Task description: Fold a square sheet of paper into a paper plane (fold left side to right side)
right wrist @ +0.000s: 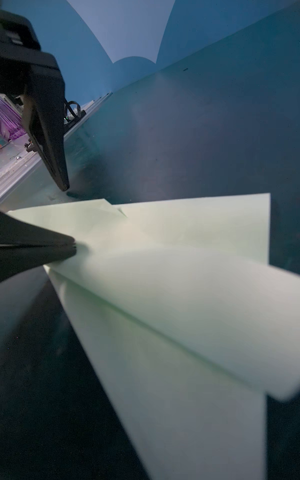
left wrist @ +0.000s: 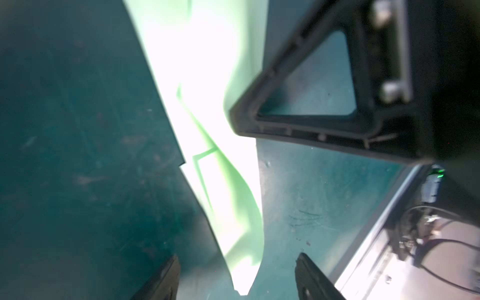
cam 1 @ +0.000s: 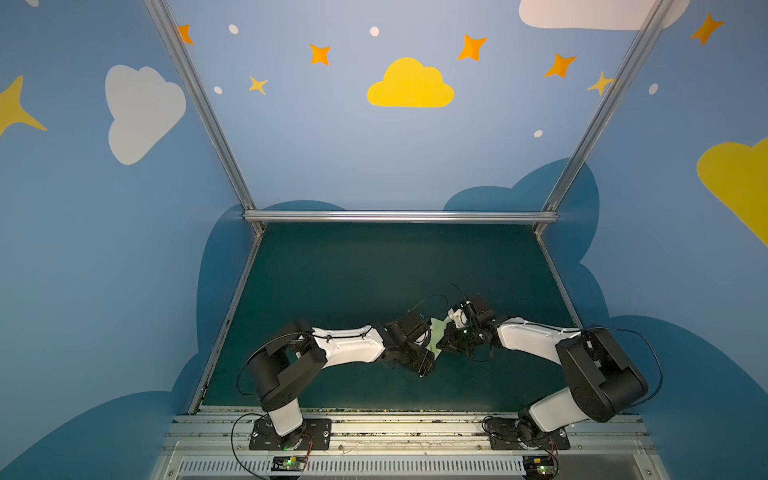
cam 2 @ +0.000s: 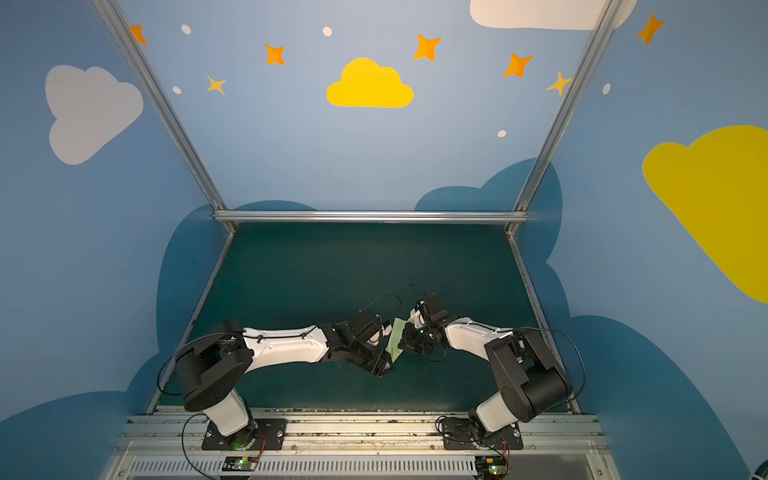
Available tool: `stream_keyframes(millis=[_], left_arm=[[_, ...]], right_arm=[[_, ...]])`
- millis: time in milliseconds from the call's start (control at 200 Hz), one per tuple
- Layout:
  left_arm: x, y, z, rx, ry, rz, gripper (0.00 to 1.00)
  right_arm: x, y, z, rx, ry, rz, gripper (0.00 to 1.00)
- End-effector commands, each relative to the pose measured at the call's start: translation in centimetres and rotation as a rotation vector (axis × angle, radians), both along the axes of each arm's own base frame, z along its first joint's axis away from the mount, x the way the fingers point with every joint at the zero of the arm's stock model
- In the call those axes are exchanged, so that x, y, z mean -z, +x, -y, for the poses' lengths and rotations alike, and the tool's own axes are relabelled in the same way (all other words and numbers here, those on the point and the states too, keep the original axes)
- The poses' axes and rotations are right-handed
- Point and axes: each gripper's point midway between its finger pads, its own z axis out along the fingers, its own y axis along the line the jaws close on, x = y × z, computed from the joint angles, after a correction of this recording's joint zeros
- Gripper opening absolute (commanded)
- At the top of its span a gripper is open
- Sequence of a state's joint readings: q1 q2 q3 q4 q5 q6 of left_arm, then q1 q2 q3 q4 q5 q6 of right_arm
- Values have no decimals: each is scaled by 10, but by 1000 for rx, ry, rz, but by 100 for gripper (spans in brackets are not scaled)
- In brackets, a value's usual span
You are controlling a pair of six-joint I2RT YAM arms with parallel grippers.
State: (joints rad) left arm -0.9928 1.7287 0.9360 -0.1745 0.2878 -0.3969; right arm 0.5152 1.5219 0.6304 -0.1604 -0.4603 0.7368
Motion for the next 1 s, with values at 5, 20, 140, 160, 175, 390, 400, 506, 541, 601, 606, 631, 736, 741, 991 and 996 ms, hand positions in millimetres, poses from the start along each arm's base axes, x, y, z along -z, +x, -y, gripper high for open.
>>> stream_keyframes(millis=[5, 20, 140, 160, 175, 390, 400, 506, 541, 601, 606, 631, 736, 741, 991, 996], left_arm=[[12, 6, -10, -2, 80, 36, 72], [12, 6, -9, 1, 79, 34, 72], [15, 11, -10, 2, 110, 64, 72], [16, 11, -10, 5, 117, 69, 72], [16, 11, -11, 6, 124, 71, 72], [23, 9, -12, 39, 183, 117, 73], [23, 9, -12, 40, 186, 119, 73], [28, 7, -13, 51, 210, 124, 72], [31, 6, -14, 52, 219, 124, 72], [33, 6, -15, 54, 224, 123, 70], [34, 6, -15, 55, 226, 122, 69], [34, 5, -15, 54, 226, 122, 68], [38, 4, -16, 56, 226, 115, 60], [38, 4, -16, 56, 225, 115, 59], [43, 1, -18, 64, 229, 107, 43], [43, 1, -18, 64, 229, 107, 43]], right_arm=[[5, -2, 2, 5, -21, -5, 0], [5, -2, 2, 5, -22, -5, 0], [4, -2, 2, 4, -20, -4, 0], [4, -2, 2, 5, -20, -4, 0], [4, -2, 2, 5, -20, -4, 0], [3, -2, 2, 5, -19, -3, 0], [4, -3, 3, 5, -20, -4, 0], [3, -2, 3, 5, -20, -1, 0], [3, -3, 3, 4, -19, -2, 0], [2, -2, 2, 5, -19, 0, 0], [2, -2, 2, 5, -18, 0, 0], [2, -3, 2, 3, -17, -1, 0], [1, -2, 2, 4, -15, 1, 0], [1, -2, 2, 3, -14, 1, 0], [-10, -2, -2, -5, 16, 13, 0], [-10, -2, -2, -5, 17, 12, 0]])
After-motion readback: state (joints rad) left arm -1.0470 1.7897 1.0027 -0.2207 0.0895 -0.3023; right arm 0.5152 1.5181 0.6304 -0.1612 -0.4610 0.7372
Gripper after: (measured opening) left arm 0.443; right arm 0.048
